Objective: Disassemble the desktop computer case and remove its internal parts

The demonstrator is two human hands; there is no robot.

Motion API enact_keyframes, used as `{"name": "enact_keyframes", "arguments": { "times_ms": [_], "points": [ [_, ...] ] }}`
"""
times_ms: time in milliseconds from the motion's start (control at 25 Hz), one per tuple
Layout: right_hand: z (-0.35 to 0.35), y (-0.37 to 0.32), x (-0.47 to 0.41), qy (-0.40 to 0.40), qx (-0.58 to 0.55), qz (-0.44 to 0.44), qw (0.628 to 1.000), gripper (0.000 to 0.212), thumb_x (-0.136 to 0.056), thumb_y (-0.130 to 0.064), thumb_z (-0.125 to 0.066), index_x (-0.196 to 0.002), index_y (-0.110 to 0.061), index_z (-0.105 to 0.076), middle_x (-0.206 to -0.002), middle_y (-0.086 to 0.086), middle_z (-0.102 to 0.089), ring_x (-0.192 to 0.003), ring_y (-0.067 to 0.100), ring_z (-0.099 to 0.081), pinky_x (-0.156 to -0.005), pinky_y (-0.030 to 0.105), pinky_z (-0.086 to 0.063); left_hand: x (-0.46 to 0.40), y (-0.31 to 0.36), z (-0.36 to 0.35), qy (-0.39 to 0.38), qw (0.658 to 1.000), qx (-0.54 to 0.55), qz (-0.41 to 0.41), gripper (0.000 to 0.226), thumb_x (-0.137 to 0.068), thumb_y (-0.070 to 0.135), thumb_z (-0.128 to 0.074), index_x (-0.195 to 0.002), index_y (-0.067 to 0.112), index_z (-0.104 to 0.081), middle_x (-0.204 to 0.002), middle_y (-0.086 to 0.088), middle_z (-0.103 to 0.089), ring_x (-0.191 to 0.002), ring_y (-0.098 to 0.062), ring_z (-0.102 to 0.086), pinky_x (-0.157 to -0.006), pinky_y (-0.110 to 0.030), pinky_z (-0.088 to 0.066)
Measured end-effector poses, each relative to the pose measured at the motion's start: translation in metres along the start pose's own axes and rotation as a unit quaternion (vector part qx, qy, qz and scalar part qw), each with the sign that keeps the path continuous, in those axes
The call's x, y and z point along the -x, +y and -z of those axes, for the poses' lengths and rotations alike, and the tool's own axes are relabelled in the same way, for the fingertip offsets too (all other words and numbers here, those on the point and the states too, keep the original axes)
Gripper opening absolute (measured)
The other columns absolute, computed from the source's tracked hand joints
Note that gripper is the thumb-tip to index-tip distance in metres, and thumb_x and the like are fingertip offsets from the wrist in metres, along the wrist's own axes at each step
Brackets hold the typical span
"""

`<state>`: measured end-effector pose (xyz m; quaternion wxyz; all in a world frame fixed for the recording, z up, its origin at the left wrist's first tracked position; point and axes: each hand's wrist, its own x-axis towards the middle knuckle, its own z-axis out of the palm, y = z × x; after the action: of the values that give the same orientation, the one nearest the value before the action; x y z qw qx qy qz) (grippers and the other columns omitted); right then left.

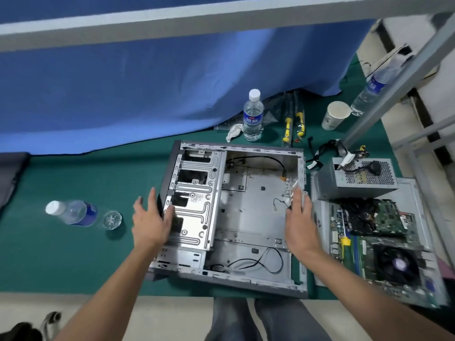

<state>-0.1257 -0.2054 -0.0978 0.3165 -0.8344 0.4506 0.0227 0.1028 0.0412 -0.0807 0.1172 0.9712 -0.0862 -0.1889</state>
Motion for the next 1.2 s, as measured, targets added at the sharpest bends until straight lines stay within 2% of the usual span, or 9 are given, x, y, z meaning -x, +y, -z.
{"name": "enact_keyframes", "arguments": {
  "times_ms": [40, 120, 240, 400, 480, 600, 840, 1000, 1200],
  "points": [
    [-0.003, 0.0, -0.001, 0.005, 0.012, -0.009, 1.0, 0.074, -0.102, -0.007, -0.032, -0.152, -0.033, 0.016, -0.162, 0.004, 0.001, -0.105, 0.028, -0.055, -0.084, 0.043, -0.054, -0.004, -0.006, 0.0, -0.031, 0.999, 0.002, -0.01, 0.065, -0.1, 0.052, -0.037, -0.155, 0.029, -0.011, -0.141, -0.021, -0.044, -0.116, -0.041, -0.053, -0.09, -0.047, -0.044],
    [-0.005, 0.001, -0.004, 0.005, 0.028, -0.014, 0.999, 0.083, -0.097, 0.002, -0.034, -0.152, -0.034, 0.017, -0.163, 0.006, -0.001, -0.094, 0.029, -0.058, -0.075, 0.044, -0.055, -0.005, -0.012, -0.006, -0.024, 0.998, -0.033, -0.053, 0.063, -0.102, 0.05, -0.028, -0.155, 0.022, -0.01, -0.116, -0.019, -0.063, -0.088, -0.037, -0.062, -0.069, -0.039, -0.043],
    [-0.002, -0.004, -0.015, 0.001, 0.047, 0.0, 0.999, 0.078, -0.099, 0.0, -0.035, -0.153, -0.032, 0.011, -0.163, 0.001, -0.002, -0.107, 0.034, -0.058, -0.086, 0.049, -0.053, -0.001, -0.019, -0.012, 0.026, 0.996, -0.059, -0.066, 0.061, -0.102, 0.048, -0.023, -0.153, 0.015, -0.014, -0.108, -0.017, -0.065, -0.083, -0.038, -0.063, -0.064, -0.037, -0.04],
    [-0.002, -0.015, -0.021, 0.014, 0.049, 0.013, 0.999, 0.064, -0.104, -0.018, -0.033, -0.156, -0.027, 0.004, -0.162, 0.0, -0.008, -0.112, 0.03, -0.055, -0.088, 0.049, -0.052, 0.001, -0.023, -0.013, 0.012, 0.999, -0.014, -0.036, 0.063, -0.102, 0.048, -0.023, -0.155, 0.016, -0.011, -0.126, -0.018, -0.056, -0.09, -0.04, -0.061, -0.069, -0.039, -0.038],
    [-0.004, -0.015, -0.012, 0.021, 0.073, 0.018, 0.997, 0.064, -0.104, -0.031, -0.033, -0.157, -0.022, 0.002, -0.162, 0.004, -0.008, -0.123, 0.032, -0.049, -0.091, 0.048, -0.051, 0.004, -0.016, -0.013, 0.009, 0.998, 0.037, -0.043, 0.063, -0.102, 0.046, -0.027, -0.156, 0.019, -0.008, -0.135, -0.016, -0.045, -0.095, -0.037, -0.056, -0.073, -0.041, -0.041],
    [-0.01, -0.006, 0.001, 0.026, 0.121, 0.022, 0.992, 0.068, -0.103, -0.04, -0.034, -0.157, -0.016, 0.001, -0.163, 0.007, -0.001, -0.133, 0.034, -0.04, -0.095, 0.048, -0.047, 0.01, -0.011, -0.02, 0.039, 0.996, 0.006, -0.08, 0.063, -0.1, 0.045, -0.03, -0.155, 0.025, -0.007, -0.134, -0.011, -0.04, -0.107, -0.033, -0.049, -0.077, -0.044, -0.047],
    [-0.009, -0.009, 0.0, 0.023, 0.113, 0.027, 0.993, 0.07, -0.102, -0.044, -0.032, -0.157, -0.015, 0.0, -0.163, 0.004, 0.003, -0.14, 0.034, -0.032, -0.102, 0.048, -0.042, 0.01, -0.011, -0.026, 0.075, 0.993, -0.034, -0.087, 0.061, -0.101, 0.047, -0.027, -0.154, 0.026, -0.005, -0.127, -0.012, -0.041, -0.103, -0.032, -0.047, -0.068, -0.04, -0.039],
    [-0.013, -0.002, 0.031, 0.009, 0.099, 0.026, 0.995, 0.081, -0.097, -0.059, -0.022, -0.155, -0.014, 0.011, -0.162, 0.003, 0.02, -0.145, 0.032, -0.022, -0.104, 0.044, -0.042, 0.019, -0.013, -0.029, 0.061, 0.994, -0.063, -0.071, 0.067, -0.099, 0.053, -0.029, -0.156, 0.025, -0.008, -0.151, -0.018, -0.026, -0.125, -0.039, -0.039, -0.09, -0.052, -0.042],
    [-0.021, 0.007, 0.053, 0.0, 0.117, 0.015, 0.993, 0.083, -0.096, -0.062, -0.019, -0.152, -0.013, 0.018, -0.16, 0.005, 0.024, -0.149, 0.023, -0.008, -0.112, 0.034, -0.013, 0.049, -0.012, -0.042, 0.054, 0.994, -0.089, -0.036, 0.073, -0.094, 0.064, -0.025, -0.156, 0.027, -0.012, -0.16, -0.017, -0.01, -0.135, -0.038, -0.026, -0.1, -0.055, -0.034]
  ]
}}
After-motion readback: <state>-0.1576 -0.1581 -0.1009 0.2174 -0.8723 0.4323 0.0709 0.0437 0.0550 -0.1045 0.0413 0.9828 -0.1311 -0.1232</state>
